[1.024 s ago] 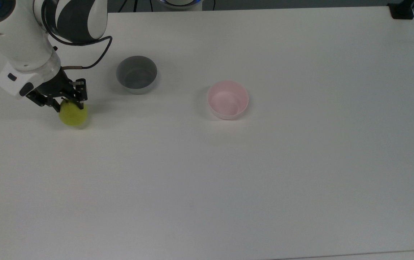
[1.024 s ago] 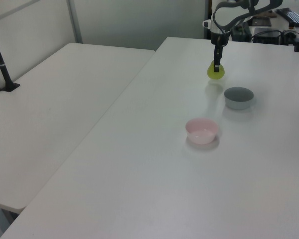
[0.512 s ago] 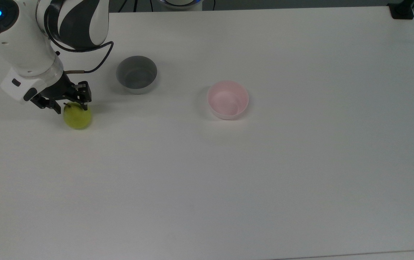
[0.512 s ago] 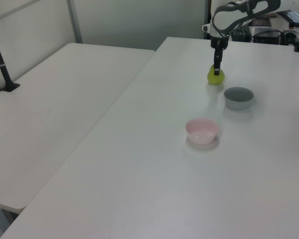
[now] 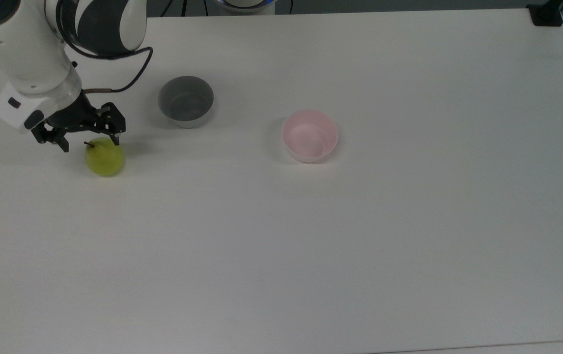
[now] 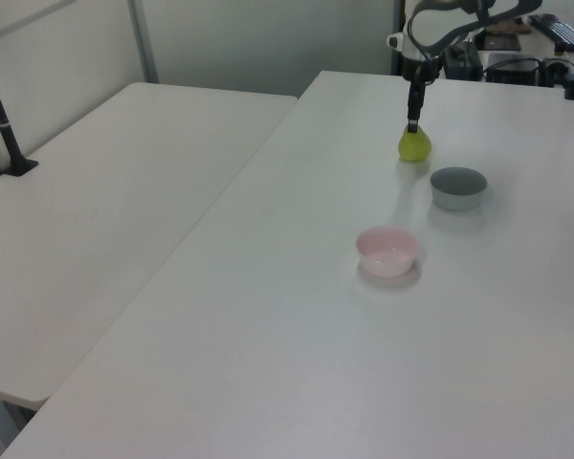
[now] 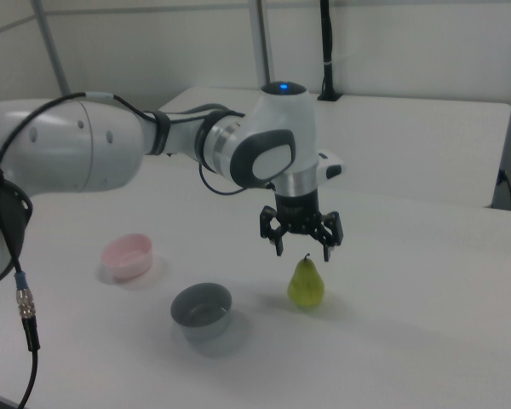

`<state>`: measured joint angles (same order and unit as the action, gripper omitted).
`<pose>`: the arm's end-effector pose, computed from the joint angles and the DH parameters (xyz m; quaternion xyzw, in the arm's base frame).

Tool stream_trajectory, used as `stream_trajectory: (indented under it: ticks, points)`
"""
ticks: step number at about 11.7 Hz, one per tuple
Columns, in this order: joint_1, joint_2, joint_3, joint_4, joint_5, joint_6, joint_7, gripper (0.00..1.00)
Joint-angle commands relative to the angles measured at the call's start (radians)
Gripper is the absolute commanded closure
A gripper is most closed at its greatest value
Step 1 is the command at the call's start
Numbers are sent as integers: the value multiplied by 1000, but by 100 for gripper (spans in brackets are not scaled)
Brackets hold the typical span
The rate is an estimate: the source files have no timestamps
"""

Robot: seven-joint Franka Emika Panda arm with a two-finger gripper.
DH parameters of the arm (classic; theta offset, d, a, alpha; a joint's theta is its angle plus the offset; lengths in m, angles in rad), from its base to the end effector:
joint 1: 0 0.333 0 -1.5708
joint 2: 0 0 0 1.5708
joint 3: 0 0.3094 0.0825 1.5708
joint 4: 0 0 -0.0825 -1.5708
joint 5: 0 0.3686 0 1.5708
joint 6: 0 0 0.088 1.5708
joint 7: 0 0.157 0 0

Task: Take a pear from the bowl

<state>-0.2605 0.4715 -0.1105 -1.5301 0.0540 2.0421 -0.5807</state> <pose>0.6366 -0.2327 0.3404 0.9948 0.0994 0.0191 0.0105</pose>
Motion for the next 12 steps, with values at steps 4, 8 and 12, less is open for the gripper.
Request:
stream_trajectory:
  ticks: [4,8,12]
  points:
    - [47,-195,6,-5,-11,-201,285,0]
    - [46,-332,87,22,-3,-437,381,0]
    - [98,-407,114,67,1,-583,559,0]
